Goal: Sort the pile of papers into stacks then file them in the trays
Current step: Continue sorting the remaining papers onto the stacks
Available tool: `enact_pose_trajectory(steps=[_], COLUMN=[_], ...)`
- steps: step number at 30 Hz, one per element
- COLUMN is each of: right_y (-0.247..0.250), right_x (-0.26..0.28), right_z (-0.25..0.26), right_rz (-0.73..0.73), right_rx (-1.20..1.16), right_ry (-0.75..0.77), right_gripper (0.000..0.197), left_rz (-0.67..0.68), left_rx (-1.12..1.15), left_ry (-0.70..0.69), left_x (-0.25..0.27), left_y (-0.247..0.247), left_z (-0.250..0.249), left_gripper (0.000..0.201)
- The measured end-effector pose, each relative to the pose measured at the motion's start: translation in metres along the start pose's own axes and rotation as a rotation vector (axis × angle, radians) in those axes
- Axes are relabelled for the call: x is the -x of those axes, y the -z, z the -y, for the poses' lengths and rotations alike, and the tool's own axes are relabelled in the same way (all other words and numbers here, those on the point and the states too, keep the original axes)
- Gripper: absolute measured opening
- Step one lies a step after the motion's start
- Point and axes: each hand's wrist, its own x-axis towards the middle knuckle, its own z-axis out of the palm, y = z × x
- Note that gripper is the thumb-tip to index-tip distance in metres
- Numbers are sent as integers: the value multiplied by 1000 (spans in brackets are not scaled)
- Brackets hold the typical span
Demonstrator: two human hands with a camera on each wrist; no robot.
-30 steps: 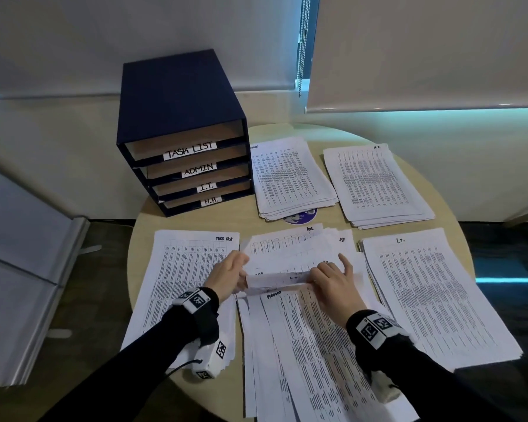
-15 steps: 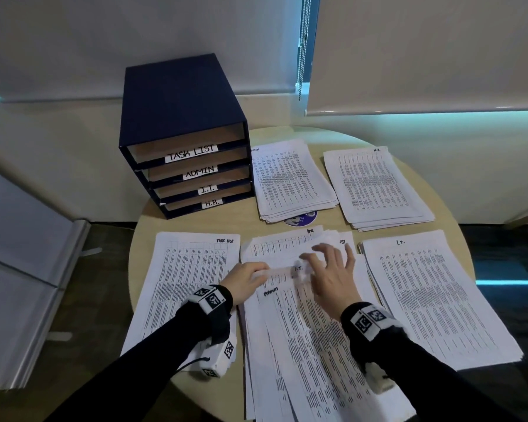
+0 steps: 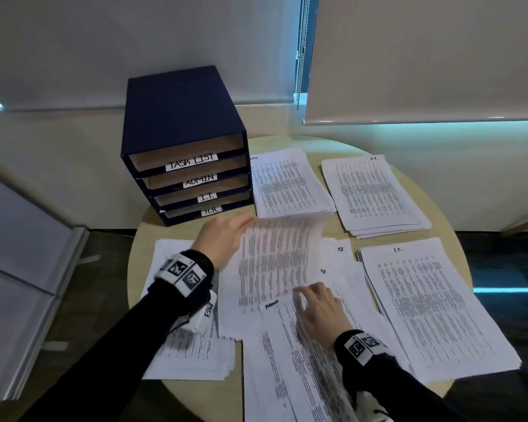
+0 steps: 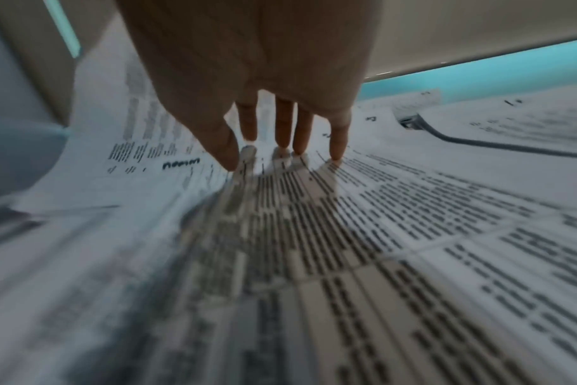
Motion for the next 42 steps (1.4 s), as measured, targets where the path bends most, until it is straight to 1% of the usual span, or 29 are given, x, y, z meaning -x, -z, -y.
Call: enact_pose_trajectory(steps=[1,2,4,5,6,7,8,9,10,11,12,14,15,16,18,19,21,23,26,27,28,31,33,35,36,38,39,40,42], right_y=[9,21,53,73,94,115,134,147,156,162,165,167,166,165,159,154,142,130,119,117,112,99,89,78,74,66,64,64,76], right_x=[-4,-9,-25,-33,-39,-44,-47,-50,-52,-52,-51,-48,-45,-44,-39,-38,-35,-35,-35,-36,-37,-41,-39,-36,-35,-41,-46,-52,-61], right_z=[2,2,-1,-4,-5,-5,-2,1,5,9,14,21,25,27,32,34,36,35,28,27,24,22,25,25,24,21,19,18,17], right_rz=[-53,-162,-379,-427,-424,-373,-295,-221,-182,-185,-221,-316,-357,-390,-419,-421,-413,-395,-437,-455,-478,-457,-416,-410,-408,-431,-456,-489,-587], right_rx=[-118,-261,-548,-693,-834,-956,-1042,-1102,-1143,-1185,-1235,-1343,-1397,-1428,-1451,-1440,-1349,-1318,-1338,-1356,-1387,-1395,-1323,-1234,-1194,-1114,-1070,-1035,-987], right_ry=[-56,-109,-200,-216,-213,-196,-168,-132,-113,-104,-104,-120,-125,-127,-137,-139,-138,-149,-193,-245,-278,-345,-363,-328,-309,-326,-361,-399,-421], right_gripper=[43,52,76,87,94,95,90,76,56,36,23,14,12,13,13,11,11,24,40,44,41,29,31,53,52,27,20,20,18], left_rz=[-55,-103,-120,-96,-66,-48,-52,-92,-158,-250,-353,-516,-547,-525,-423,-371,-311,-260,-284,-306,-330,-388,-381,-309,-253,-161,-145,-149,-224], left_rx=[13,46,116,141,162,193,245,310,378,432,480,638,753,867,924,897,880,884,974,993,992,1020,1043,1074,1077,1022,984,956,923], left_ry=[-24,-42,-66,-69,-75,-79,-89,-97,-94,-63,-11,130,225,332,553,603,627,688,757,771,790,794,811,848,881,914,909,884,784], left_x=[-5,-9,-18,-22,-25,-27,-28,-29,-29,-30,-31,-29,-27,-23,-14,-9,1,10,16,17,17,18,20,22,22,22,21,18,10], left_y=[14,26,51,63,71,78,83,87,87,85,82,66,57,47,28,17,-2,-18,-36,-41,-42,-50,-55,-61,-61,-62,-63,-61,-59], left_z=[0,1,0,-2,-5,-10,-15,-24,-30,-37,-43,-49,-50,-52,-58,-62,-69,-74,-66,-60,-57,-51,-50,-50,-51,-51,-49,-50,-51], left_gripper=[20,19,19,19,20,20,20,18,15,14,17,27,32,39,61,66,61,71,79,77,69,27,25,42,53,63,63,61,49])
